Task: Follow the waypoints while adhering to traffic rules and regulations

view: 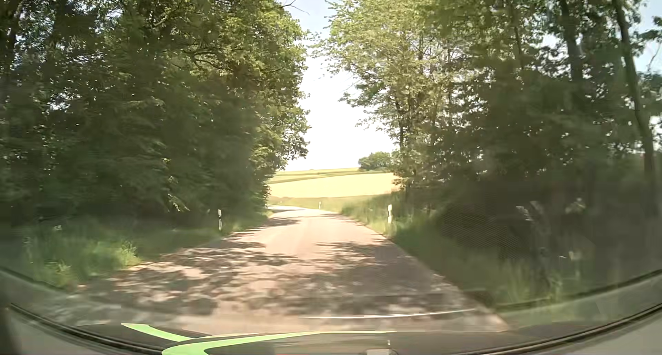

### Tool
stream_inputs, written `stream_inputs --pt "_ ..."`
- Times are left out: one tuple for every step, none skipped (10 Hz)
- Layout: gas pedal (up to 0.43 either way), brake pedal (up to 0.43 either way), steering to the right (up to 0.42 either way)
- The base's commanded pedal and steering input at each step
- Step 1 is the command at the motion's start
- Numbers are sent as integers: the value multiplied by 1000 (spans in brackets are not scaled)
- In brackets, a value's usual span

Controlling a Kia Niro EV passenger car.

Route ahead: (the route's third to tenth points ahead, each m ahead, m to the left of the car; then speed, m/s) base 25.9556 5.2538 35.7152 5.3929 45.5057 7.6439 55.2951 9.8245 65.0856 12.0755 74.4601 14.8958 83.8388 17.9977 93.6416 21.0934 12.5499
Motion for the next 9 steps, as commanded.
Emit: stream_inputs --pt "79 0 -13" --pt "79 0 -15" --pt "79 0 -15" --pt "79 0 -16" --pt "79 0 -16" --pt "79 0 -17" --pt "79 0 -18" --pt "79 0 -18" --pt "79 0 -20"
